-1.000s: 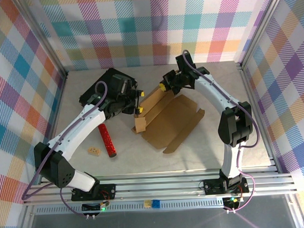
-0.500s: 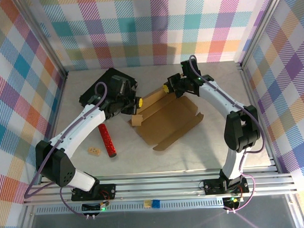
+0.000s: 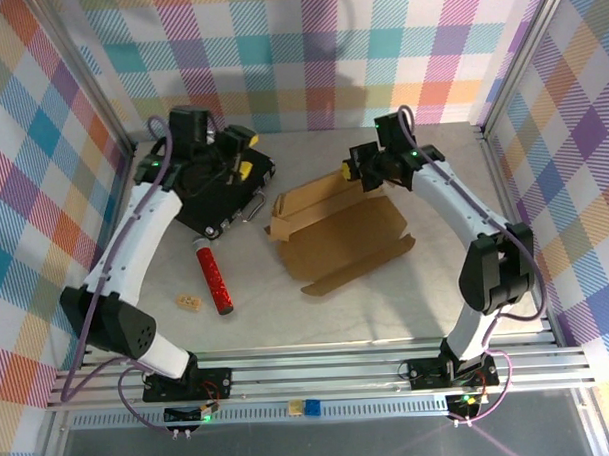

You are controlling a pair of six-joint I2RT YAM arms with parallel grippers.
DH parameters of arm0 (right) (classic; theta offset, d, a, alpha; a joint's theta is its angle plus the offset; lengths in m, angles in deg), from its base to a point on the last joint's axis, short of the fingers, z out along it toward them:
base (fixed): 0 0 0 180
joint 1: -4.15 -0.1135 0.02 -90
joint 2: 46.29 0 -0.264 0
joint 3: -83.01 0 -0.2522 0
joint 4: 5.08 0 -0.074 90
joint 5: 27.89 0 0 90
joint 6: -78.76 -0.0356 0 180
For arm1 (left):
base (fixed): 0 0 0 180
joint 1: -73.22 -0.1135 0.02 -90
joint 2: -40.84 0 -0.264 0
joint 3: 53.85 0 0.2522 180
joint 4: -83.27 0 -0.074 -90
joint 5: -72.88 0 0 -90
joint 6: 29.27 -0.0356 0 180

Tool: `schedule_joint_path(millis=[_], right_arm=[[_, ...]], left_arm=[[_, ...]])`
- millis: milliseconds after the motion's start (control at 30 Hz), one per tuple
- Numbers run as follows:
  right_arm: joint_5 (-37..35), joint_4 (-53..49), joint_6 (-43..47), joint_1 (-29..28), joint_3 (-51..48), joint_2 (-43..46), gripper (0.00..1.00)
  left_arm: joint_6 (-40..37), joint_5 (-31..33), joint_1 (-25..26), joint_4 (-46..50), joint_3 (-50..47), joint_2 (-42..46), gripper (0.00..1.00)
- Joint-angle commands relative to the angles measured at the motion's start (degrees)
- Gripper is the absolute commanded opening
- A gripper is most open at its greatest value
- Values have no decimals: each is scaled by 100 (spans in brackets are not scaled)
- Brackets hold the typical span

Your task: Fold the paper box

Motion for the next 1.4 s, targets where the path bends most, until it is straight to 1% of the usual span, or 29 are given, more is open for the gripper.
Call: schedule_joint_path(millis=[0, 100, 200, 267, 300, 433, 533, 633, 767, 833, 933, 1067, 1233, 1367], right_arm=[[0, -832, -430, 218, 634, 203, 0], [91, -1432, -473, 347, 1121, 170, 0], [42, -1645, -633, 411, 1269, 268, 0], [-36, -1794, -791, 453, 1370, 325, 0], [-56, -1828, -909, 476, 1395, 344, 0], [5, -1570, -1253, 622, 1433, 399, 0], [182, -1501, -1367, 730, 1576, 386, 0], [292, -1637, -1398, 796, 1732, 386, 0], [285, -1645, -1473, 863, 1661, 459, 0], [372, -1593, -1534, 876, 1624, 466, 0], [436, -1501, -1644, 885, 1611, 461, 0], [328, -1483, -1737, 928, 1694, 449, 0], [380, -1413, -1987, 997, 1681, 408, 0], [370, -1209, -2232, 1084, 1671, 375, 0]], left_arm=[[-1326, -68, -334, 1069, -473, 195, 57], [-1370, -394, -593, 423, -1427, 333, 50], [-1379, -687, -609, 72, -1704, 82, 47], [-1409, -964, -566, -348, -1834, -95, 43], [-1518, -995, -544, -422, -1832, -163, 41], [-2429, -1057, -481, -389, -1706, -443, 31], [-2840, -1209, -469, -671, -1789, -651, 28], [-2942, -1270, -463, -1075, -1928, -883, 27], [-2648, -1515, -399, -2037, -2185, -1045, 29], [-2614, -1498, -327, -2174, -2152, -1133, 31], [-2472, -1562, -200, -2626, -2114, -1323, 33], [-2310, -1612, 81, -3011, -2116, -1552, 32], [-1923, -1496, 268, -3714, -2537, -1269, 32], [-1831, -1427, 356, -3844, -2762, -1077, 32]])
